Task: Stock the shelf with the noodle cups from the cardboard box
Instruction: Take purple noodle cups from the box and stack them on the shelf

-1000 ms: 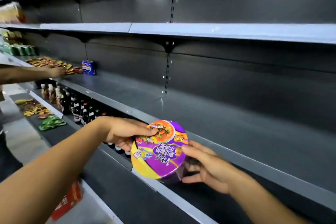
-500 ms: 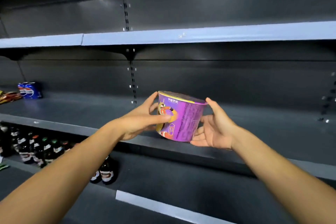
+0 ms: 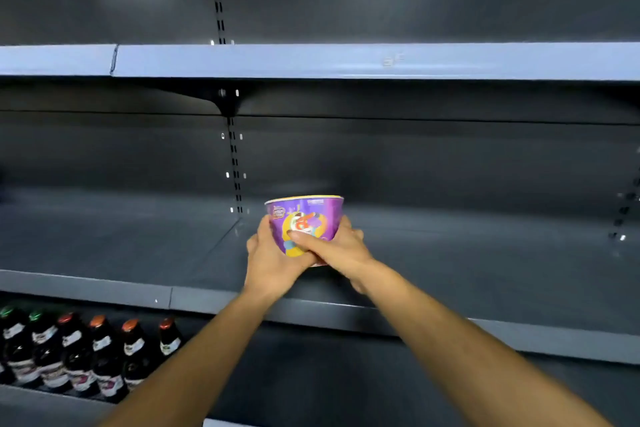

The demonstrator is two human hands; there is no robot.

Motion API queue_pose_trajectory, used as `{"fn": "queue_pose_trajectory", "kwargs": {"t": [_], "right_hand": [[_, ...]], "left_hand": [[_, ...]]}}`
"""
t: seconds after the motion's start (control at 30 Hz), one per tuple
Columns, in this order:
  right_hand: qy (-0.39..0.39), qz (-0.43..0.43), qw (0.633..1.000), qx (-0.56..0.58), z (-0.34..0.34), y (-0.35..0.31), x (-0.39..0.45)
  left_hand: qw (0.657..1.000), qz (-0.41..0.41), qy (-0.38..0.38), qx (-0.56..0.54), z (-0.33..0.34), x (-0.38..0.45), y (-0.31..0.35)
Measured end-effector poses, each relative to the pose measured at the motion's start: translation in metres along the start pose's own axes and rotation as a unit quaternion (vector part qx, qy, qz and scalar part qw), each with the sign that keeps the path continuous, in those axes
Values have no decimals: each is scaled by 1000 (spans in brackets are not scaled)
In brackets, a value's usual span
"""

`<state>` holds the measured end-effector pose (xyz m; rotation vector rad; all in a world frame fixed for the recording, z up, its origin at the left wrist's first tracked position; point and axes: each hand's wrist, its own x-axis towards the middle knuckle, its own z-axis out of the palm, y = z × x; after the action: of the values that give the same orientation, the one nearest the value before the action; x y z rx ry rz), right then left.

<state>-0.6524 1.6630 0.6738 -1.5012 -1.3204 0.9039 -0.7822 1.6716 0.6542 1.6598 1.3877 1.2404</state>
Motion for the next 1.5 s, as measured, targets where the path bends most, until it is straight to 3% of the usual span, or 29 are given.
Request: {"fn": "queue_pose_trajectory", "kwargs": {"t": [0.1,0.23,0.33,0.43,0.63,0.8,1.03,1.17,1.3,1.5], "right_hand": [[-45,38,992,110,-14,10,15],[-103,68,948,293,-12,22,24],[-150,77,909,382,5,21,23],[-157,92,899,397,10,21,25],[-59,56,971,223,9,29,40],[-20,4,974,225,26,35,50],[19,-12,1000,20,48,27,93],[52,27,991,-120,54,23,114],[6,23,987,-159,60,47,110],[-15,40,994,-105,50,68,117]], "left_hand": [[991,-1,-47,-122,-18,3,-15],[977,-69,-13,-204,-38,24,-30],[939,-179,-106,-273,-46,34,-38],[922,-190,-146,-304,-47,36,-37],[973,-87,-50,-209,-33,45,-47],[996,-59,-29,-67,-13,62,-68],[997,-80,-3,10,-4,93,-77],[996,-56,6,63,-1,119,-82],[991,-46,0,122,3,134,-81],[988,-76,-5,133,4,142,-86]]}}
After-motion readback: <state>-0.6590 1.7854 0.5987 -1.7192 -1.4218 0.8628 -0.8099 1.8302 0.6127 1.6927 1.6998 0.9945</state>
